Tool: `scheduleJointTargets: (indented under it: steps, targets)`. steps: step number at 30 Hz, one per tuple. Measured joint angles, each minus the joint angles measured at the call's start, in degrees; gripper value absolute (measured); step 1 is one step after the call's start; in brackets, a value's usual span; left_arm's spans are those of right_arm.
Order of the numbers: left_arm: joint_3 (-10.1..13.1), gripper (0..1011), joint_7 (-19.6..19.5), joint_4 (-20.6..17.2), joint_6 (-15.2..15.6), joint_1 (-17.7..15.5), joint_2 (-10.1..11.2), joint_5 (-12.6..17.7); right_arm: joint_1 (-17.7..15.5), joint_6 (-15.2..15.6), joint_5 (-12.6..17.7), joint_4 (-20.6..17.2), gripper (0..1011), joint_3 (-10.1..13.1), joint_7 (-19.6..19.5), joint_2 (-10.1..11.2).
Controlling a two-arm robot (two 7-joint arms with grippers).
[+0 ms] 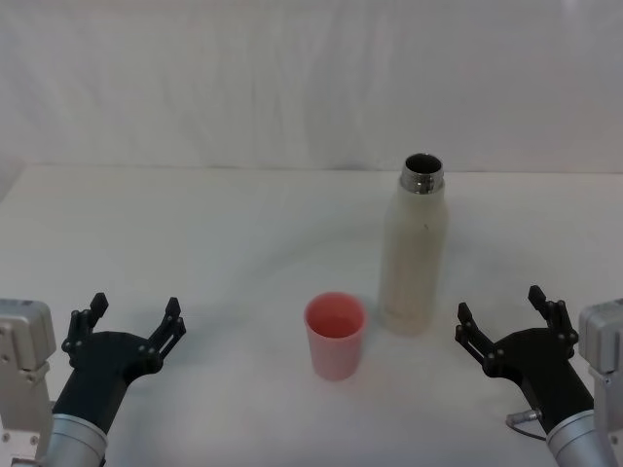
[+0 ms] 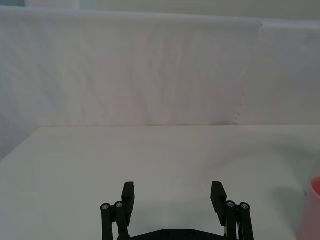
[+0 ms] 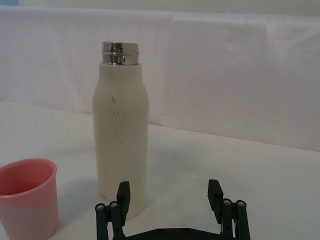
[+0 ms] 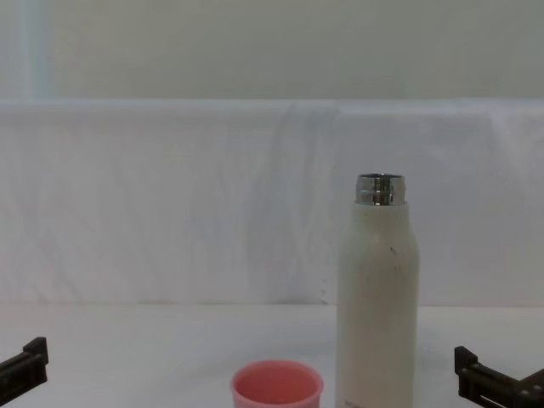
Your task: Grasp the thermos with one hand and pour water into the cup lid.
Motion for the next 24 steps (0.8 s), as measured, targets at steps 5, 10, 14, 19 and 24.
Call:
scheduleJointTargets:
  steps: [5, 10, 14, 19, 24]
  targets:
    - [0.0, 1001, 0.0, 0.0, 0.0, 0.0, 0.0, 0.0, -0.1, 0.0, 0.0, -0.1, 1001, 0.4, 0.3, -0.1]
    - [0.0, 1001, 0.0, 0.0, 0.0, 0.0, 0.0, 0.0, -0.5, 0.1, 0.0, -0.7, 1001, 1.4, 1.5, -0.4]
    - [0.0, 1001, 0.0, 0.0, 0.0, 0.0, 0.0, 0.0, -0.6, 0.4, 0.3, -1.2, 1001, 2.1, 2.9, -0.4]
    - [0.0, 1001, 0.0, 0.0, 0.0, 0.0, 0.0, 0.0, -0.2, 1.4, 1.0, -1.7, 1001, 2.9, 5.2, -0.4]
    - [0.0, 1001, 0.0, 0.0, 0.0, 0.0, 0.0, 0.0, 0.9, 2.8, 1.9, -1.9, 1001, 3.6, 7.9, -0.4]
